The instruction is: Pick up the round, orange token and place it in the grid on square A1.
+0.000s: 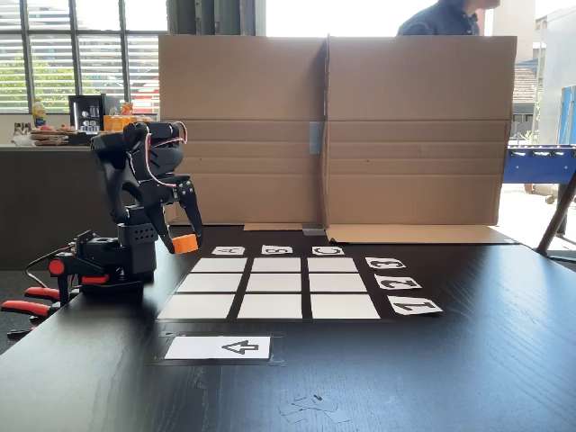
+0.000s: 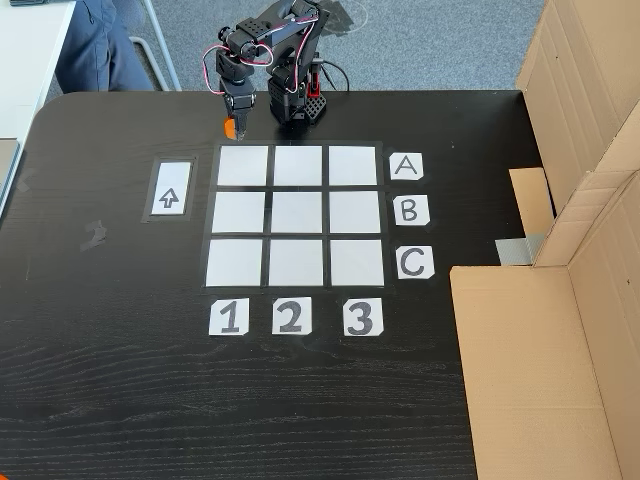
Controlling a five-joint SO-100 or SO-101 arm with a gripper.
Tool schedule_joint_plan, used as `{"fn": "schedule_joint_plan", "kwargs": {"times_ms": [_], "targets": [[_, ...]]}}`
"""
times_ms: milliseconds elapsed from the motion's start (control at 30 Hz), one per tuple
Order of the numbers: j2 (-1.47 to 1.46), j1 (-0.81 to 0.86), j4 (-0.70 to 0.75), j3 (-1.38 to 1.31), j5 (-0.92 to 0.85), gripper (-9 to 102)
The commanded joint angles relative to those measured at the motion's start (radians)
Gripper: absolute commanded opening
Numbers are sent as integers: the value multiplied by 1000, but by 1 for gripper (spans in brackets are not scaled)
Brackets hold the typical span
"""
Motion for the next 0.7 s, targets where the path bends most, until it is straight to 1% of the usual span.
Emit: {"fn": "schedule_joint_plan", "kwargs": {"times_ms": [0,300,467,667], "targets": [[-32,-9,-31,6,-9,9],[-149,-3,-187,109,12,8],[-156,-14,-272,169,81,8],[-115,-29,-311,222,183,8]]}}
